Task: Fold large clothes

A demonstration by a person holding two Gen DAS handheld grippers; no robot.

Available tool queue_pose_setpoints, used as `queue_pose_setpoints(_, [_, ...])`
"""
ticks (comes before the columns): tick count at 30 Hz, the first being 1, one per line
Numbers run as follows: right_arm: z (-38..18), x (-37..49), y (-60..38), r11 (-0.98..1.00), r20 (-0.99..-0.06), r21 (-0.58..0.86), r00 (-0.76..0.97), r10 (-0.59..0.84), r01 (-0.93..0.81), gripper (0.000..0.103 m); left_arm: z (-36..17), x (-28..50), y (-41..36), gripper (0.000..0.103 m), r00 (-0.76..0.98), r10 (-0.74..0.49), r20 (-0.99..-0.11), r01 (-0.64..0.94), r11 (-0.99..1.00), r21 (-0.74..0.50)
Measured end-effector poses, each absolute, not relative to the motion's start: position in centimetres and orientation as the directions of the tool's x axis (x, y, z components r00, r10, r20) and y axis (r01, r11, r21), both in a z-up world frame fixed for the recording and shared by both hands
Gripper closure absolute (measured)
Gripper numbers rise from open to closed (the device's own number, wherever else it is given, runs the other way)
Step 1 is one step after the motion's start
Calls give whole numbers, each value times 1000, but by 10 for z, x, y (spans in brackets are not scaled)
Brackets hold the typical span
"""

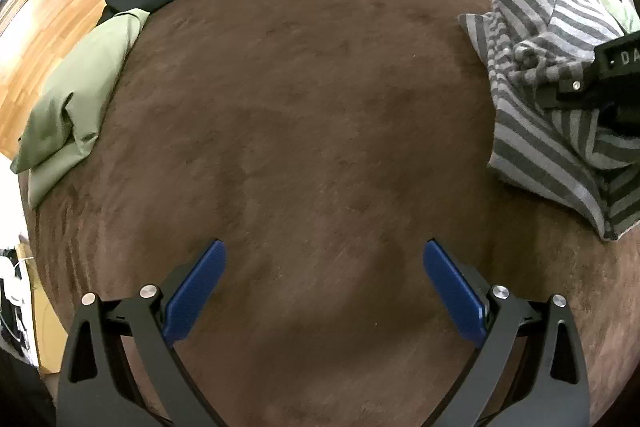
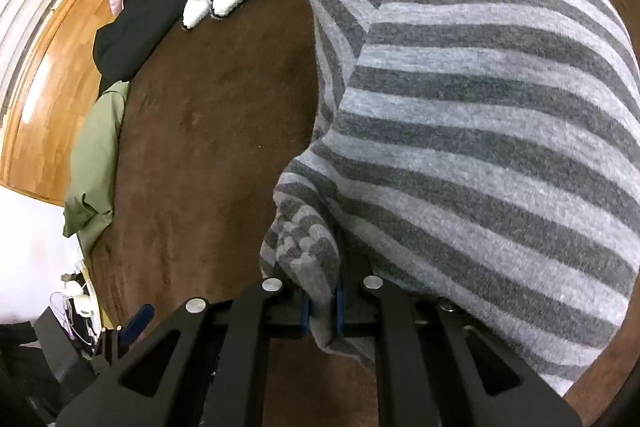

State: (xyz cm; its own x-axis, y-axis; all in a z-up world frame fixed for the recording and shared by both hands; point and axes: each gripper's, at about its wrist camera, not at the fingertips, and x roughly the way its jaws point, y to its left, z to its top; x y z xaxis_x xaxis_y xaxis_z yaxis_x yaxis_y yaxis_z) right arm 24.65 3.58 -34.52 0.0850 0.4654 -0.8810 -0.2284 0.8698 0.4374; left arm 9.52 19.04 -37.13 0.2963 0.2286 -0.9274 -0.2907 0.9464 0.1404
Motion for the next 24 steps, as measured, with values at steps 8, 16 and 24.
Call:
queue_pose_setpoints(8, [-332, 258, 21, 830, -839, 533, 20, 543, -165, 74, -358, 88, 191, 6, 295, 238, -926, -295, 944, 149])
queue_pose_setpoints(16, [-295, 252, 39, 766, -799, 580, -10, 601, -276, 16, -346, 96, 189, 6, 311, 231, -922, -296, 945, 137])
queue_pose_setpoints(24, [-209, 277, -2, 791, -802, 485, 170, 573, -373, 13, -322, 114, 179, 6, 370, 180, -912, -283, 956, 74])
